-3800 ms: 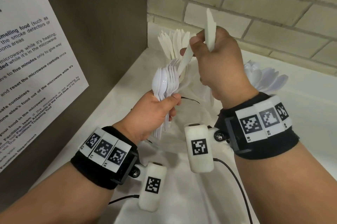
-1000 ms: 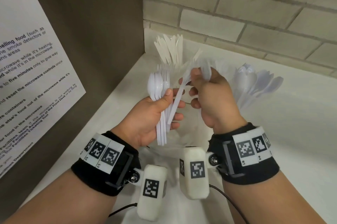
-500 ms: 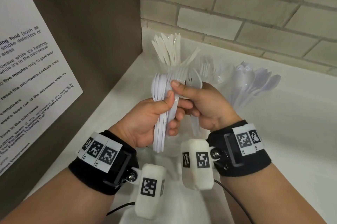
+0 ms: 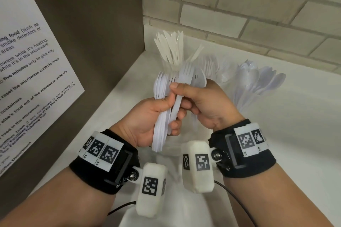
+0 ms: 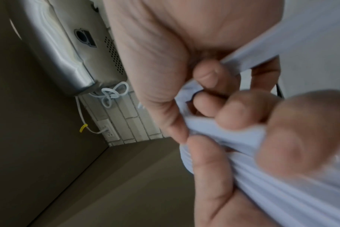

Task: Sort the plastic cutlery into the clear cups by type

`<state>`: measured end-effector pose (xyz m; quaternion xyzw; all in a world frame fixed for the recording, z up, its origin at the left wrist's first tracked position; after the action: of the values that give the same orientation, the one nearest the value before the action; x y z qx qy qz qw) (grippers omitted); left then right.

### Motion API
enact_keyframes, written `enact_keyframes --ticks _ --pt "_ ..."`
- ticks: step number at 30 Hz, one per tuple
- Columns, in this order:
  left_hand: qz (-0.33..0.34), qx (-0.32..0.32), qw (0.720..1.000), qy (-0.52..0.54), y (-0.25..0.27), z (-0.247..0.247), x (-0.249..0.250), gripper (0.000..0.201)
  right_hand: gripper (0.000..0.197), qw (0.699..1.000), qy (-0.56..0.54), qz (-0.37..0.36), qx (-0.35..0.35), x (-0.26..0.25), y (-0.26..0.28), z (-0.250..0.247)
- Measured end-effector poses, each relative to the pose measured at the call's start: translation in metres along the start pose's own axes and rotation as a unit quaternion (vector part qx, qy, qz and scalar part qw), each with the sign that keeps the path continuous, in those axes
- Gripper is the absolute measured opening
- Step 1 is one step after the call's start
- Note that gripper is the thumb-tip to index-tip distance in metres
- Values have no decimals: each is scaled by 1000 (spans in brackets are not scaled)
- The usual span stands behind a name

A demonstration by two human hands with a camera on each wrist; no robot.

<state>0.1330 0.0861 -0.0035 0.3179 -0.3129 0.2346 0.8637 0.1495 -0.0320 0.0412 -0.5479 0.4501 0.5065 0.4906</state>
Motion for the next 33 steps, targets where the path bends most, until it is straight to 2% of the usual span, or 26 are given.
enact_keyframes --ticks 3,6,9,11,13,18,20,22,24,28,31,33 --pt "15 48 999 -7 0 -1 0 38 10 998 -14 8 56 2 0 -1" --pt "16 70 997 -13 -1 -4 1 46 11 994 -43 -5 101 5 0 0" --pt "6 58 998 -7 1 -2 5 49 18 989 -57 -11 138 8 -1 0" --pt "-8 47 999 -4 4 -2 6 47 15 987 -63 -17 147 6 -1 -2" --pt "-23 22 999 6 6 -3 5 48 9 985 -77 -29 148 1 -2 -5" --pt "-46 -39 997 46 5 1 2 48 13 976 -116 -47 177 -6 -2 -12" --pt "-47 -41 997 36 4 1 3 51 19 967 -140 -52 205 -7 -2 -19" --pt "-50 -15 999 13 3 -1 3 48 17 956 -167 -65 232 -11 -2 -31" --pt "-44 21 999 -9 2 -3 2 43 10 945 -172 -96 262 -21 -5 -50" --pt "-32 50 998 -11 5 -3 2 41 35 920 -85 -208 320 -57 -20 -91" --pt "-17 70 997 -10 3 -1 5 42 32 908 -8 -279 311 -81 -33 -103" --pt "-5 82 997 -12 0 0 9 41 33 910 22 -298 288 -86 -42 -103"
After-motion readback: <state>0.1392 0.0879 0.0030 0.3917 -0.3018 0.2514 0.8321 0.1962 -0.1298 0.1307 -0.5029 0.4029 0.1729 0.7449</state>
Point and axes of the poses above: each hand's wrist, its own y-axis away from the middle knuckle, its own z-axis out of the palm, x = y × z, the point moved 4 cm from there along -y, towards the middle knuckle, and after that the axes turned 14 degrees about -z, right-handed, at the moved point
